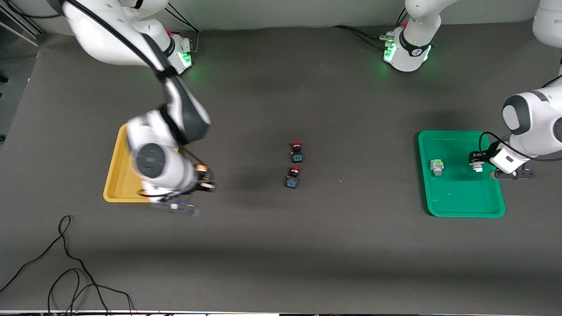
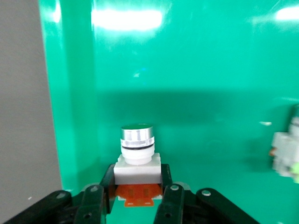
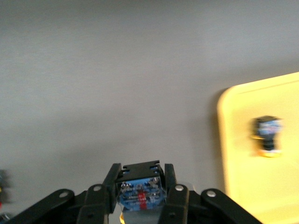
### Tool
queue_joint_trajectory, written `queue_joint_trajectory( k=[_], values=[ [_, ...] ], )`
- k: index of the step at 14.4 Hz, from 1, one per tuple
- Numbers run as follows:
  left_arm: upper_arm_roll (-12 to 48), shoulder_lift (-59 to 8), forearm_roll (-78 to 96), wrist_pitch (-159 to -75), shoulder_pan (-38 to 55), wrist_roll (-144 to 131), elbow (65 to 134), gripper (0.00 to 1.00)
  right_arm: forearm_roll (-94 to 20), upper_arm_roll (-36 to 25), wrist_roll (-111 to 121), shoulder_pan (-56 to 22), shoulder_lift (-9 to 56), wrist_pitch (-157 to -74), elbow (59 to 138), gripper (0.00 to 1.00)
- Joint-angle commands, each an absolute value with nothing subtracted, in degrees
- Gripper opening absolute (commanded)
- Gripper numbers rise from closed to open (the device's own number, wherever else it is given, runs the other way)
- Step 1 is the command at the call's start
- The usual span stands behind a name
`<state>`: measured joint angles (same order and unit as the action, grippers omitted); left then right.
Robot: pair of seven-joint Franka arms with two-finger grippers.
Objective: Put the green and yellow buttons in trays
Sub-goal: 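Place the orange button in the yellow tray while the left places white button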
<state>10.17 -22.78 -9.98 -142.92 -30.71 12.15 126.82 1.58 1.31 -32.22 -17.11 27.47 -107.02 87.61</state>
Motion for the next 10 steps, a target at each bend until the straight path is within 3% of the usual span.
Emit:
queue_joint_trajectory(
  k=[1, 3, 5, 10],
  values=[
    [11.0, -21.8, -10.9, -141.8, -30.9, 14.2, 126.4, 0.99, 0.2, 1.4, -21.1, -10.8, 23.1, -104.4, 91.7, 0.00],
    [11.1, -20.3, -10.9, -134.7, -30.9, 15.1, 123.1, 1.00, 0.2, 0.4, -12.2, -6.5, 21.8, -105.3, 94.9, 0.00],
    [11.2, -18.5, -10.8, -122.1, -30.8, 16.5, 116.1, 1.00, 0.2, -1.4, -4.8, -3.9, 21.5, -109.2, 98.7, 0.00],
    [12.3, -11.9, -7.0, -95.8, -30.4, 16.7, 99.3, 1.00, 0.2, -5.7, 4.1, -2.6, 21.6, -131.3, 113.7, 0.00]
  ],
)
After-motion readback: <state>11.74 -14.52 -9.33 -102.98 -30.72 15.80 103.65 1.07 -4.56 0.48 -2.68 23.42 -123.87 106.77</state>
